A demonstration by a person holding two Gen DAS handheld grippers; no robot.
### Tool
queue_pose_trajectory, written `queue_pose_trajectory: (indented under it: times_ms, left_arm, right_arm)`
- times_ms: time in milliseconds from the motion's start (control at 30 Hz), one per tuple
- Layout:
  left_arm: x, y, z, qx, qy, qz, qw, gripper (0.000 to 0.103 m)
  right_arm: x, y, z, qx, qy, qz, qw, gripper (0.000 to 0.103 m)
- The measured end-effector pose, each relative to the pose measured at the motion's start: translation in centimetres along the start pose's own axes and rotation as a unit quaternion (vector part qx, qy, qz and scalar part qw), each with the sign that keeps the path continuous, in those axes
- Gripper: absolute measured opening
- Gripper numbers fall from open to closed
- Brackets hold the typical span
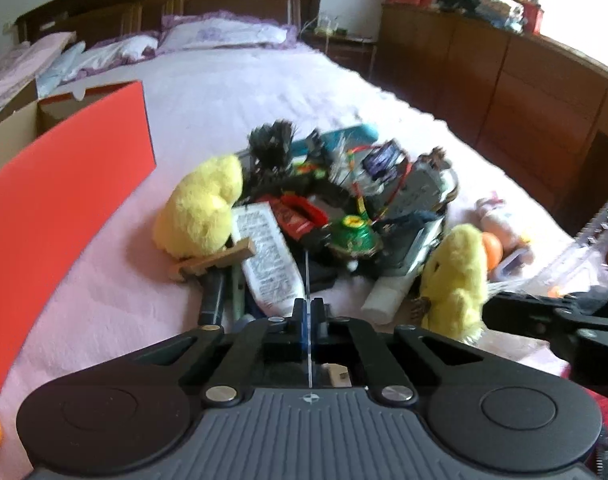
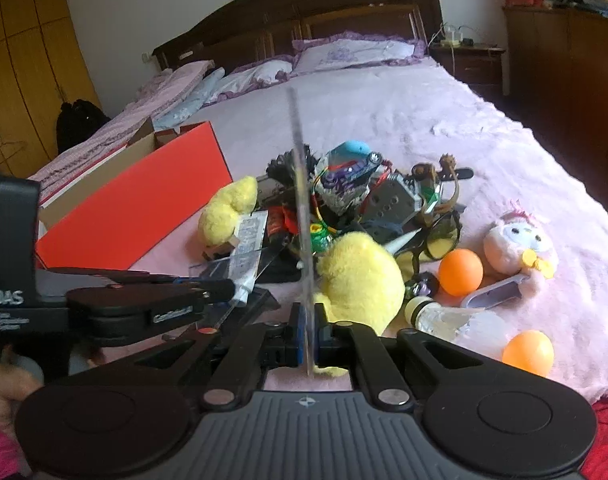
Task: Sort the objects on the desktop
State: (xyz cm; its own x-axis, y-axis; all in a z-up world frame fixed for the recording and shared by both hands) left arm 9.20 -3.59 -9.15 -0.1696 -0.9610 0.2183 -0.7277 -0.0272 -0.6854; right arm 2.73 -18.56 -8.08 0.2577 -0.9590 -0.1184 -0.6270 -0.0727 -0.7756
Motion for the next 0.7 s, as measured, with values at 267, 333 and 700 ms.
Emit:
queue_pose_trajectory:
  times_ms: [267,333,700]
  left_arm:
    - [0.3,-1.1,-4.2,0.021,0.026,-0.015,0.9993,0.003]
    - [0.0,-1.3,-4.8,0.023,0.027,-0.023,0.9991,0.003]
    - [-1.8,-0.4,-5.9,0.014,-0.009,-0.022,0.9996,0.003]
  right_arm:
    - [-0.8,-2.1,-2.1,0.036,0.003,-0.026,0.999,0.002]
    - [-1.1,-2.4,-2.3,0.036,-0.002,-0.028,0.999,0.002]
    - [-2.6,-3.2,-2.8,0.035,-0.019,-0.039,0.998,0.002]
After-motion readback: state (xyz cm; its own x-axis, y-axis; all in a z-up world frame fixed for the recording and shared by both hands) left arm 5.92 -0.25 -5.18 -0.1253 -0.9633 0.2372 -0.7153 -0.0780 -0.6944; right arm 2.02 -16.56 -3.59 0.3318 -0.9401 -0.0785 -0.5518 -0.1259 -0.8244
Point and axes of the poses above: each gripper's, at about its wrist camera, not at the fingertips, and z roughly the way its jaws point, x to its right, y to its underside, the point moved 7 cm from there along z, roughly the way its jaws point, and after that the axes turned 10 degrees about -z, right-handed, at the moved point
